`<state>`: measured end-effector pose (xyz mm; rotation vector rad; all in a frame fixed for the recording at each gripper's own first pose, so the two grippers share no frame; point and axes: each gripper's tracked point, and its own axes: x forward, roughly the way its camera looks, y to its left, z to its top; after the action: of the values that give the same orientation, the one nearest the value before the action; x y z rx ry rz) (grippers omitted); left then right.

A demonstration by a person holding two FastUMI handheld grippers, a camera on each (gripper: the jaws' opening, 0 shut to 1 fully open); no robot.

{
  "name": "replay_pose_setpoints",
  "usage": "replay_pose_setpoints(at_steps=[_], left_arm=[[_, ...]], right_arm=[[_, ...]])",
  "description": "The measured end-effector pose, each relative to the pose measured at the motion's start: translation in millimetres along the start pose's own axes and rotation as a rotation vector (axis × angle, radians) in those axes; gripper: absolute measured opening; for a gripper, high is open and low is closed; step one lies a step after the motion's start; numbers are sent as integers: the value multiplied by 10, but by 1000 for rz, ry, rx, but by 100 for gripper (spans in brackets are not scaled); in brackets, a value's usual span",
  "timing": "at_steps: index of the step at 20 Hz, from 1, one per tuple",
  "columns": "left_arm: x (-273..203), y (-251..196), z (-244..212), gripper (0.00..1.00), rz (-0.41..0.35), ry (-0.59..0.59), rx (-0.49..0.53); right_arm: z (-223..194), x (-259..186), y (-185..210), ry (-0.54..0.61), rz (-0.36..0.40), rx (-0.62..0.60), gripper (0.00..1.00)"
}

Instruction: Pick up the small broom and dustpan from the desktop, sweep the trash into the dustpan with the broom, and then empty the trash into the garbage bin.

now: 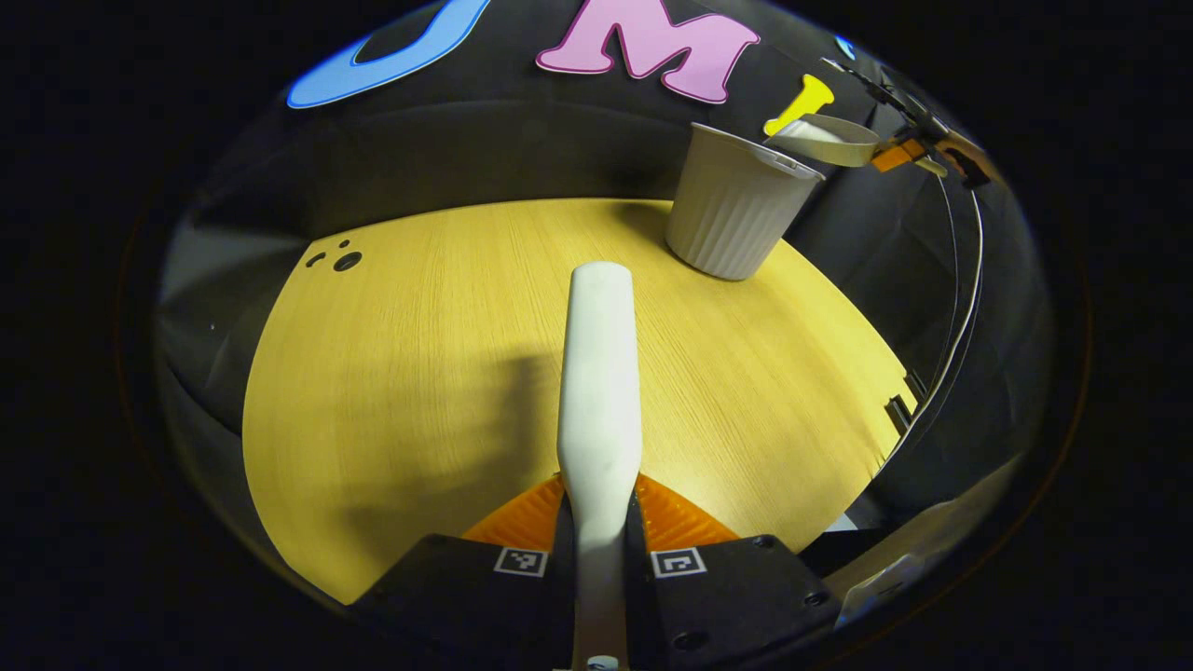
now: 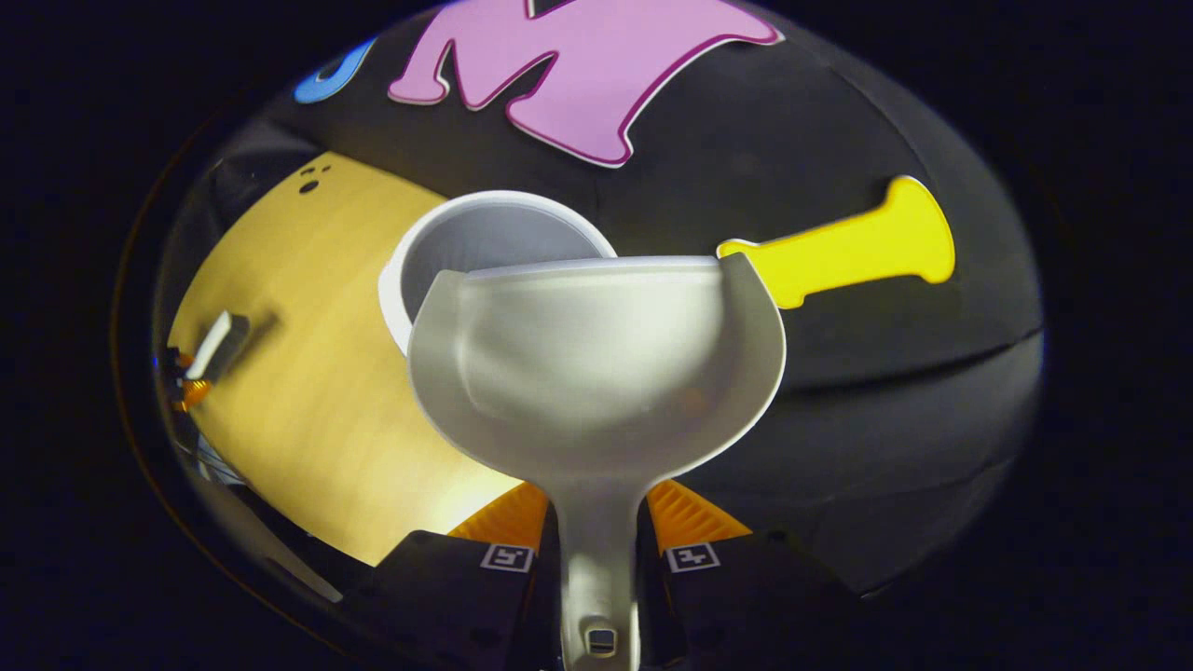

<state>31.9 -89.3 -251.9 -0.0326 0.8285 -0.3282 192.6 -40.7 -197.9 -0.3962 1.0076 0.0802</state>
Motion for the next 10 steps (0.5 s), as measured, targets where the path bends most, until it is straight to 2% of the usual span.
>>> replay_pose_setpoints(at_steps=[1,4,10], left_arm=[[-8,-5,1,26,9,0,0],[-49,-19,19,26,36,2,-1],[7,-80,32,26,83,18,-2]], right_arm=[[-29,-59,51,-37,24,43,34],[-195,-336,314,-129,94,121,37],[-950,-479,1206,-150,226,163,36]])
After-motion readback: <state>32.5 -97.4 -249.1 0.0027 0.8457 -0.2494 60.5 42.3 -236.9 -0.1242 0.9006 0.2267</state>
